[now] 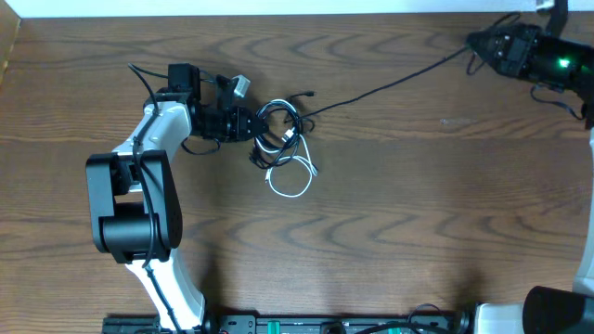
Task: Untangle cables
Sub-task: 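Release the cable and bring the right gripper back toward center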
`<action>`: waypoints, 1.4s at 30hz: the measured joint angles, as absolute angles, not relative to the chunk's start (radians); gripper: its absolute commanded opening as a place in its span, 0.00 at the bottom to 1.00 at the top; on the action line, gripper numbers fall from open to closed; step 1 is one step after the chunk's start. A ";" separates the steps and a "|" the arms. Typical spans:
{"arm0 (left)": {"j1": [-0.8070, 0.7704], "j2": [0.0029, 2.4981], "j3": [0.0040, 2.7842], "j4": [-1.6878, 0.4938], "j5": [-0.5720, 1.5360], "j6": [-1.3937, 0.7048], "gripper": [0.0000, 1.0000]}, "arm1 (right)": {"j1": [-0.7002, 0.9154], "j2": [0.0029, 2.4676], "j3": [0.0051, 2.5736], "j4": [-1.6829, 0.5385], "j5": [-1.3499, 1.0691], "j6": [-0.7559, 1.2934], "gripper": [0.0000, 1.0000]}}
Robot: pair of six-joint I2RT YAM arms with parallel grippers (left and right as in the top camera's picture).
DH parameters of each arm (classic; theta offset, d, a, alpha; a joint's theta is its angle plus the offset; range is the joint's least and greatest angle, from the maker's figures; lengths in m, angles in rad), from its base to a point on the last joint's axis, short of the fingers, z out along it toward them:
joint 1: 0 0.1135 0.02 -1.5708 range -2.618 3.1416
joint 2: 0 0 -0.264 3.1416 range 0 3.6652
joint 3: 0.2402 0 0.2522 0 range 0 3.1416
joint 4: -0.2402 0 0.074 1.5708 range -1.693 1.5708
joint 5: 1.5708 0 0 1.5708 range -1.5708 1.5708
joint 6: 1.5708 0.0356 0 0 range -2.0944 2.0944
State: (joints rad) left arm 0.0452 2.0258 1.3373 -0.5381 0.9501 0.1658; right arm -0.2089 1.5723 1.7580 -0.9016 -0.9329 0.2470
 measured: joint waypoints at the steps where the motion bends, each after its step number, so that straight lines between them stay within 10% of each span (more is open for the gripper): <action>1: 0.045 2.026 1.337 -0.538 0.939 0.160 0.08 | -0.210 1.572 1.758 -0.915 -0.930 0.239 0.01; 42: -0.088 2.026 1.337 -0.543 1.489 0.461 0.07 | 0.117 1.633 1.624 -0.893 -0.550 0.165 0.01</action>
State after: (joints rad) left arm -0.0883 2.0258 1.3373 -0.5426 1.4891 0.4610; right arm 0.1173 1.6325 1.6238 -0.8932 -0.5499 0.1650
